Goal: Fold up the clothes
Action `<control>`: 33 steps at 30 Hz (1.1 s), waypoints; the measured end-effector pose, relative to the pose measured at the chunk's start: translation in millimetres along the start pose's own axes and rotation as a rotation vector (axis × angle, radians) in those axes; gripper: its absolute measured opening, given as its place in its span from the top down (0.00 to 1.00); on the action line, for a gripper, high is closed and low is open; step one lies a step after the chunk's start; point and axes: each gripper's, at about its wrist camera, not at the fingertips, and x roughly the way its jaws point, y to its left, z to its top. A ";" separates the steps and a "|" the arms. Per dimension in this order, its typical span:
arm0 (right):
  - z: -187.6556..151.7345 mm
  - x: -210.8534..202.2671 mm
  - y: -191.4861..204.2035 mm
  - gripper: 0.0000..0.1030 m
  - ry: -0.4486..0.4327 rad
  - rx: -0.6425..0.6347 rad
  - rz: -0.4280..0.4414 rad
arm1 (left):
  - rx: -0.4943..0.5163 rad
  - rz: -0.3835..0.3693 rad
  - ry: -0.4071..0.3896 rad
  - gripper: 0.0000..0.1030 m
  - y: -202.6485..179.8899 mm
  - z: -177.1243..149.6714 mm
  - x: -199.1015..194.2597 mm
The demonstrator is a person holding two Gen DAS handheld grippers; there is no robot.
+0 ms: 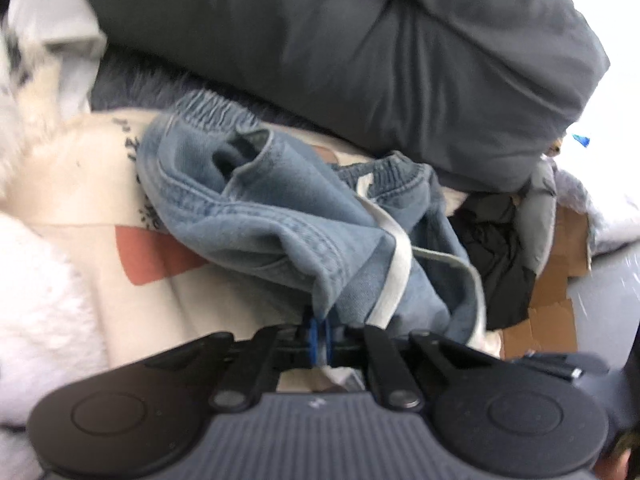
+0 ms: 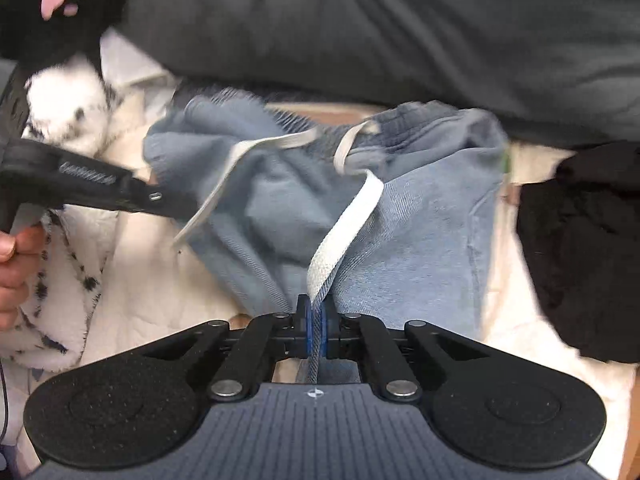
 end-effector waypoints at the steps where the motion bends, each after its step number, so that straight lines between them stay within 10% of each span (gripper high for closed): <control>1: -0.7 -8.0 -5.5 0.98 -0.004 0.006 -0.008 | 0.007 0.001 0.001 0.96 -1.1 -0.3 -5.4; 21: -4.9 -89.6 -121.0 0.98 -0.025 0.052 -0.273 | 0.016 0.094 -0.046 0.97 15.6 24.2 -43.1; 33: 16.5 -69.7 -186.8 0.98 -0.003 0.038 -0.418 | -0.022 0.155 -0.063 0.96 40.9 42.5 -34.3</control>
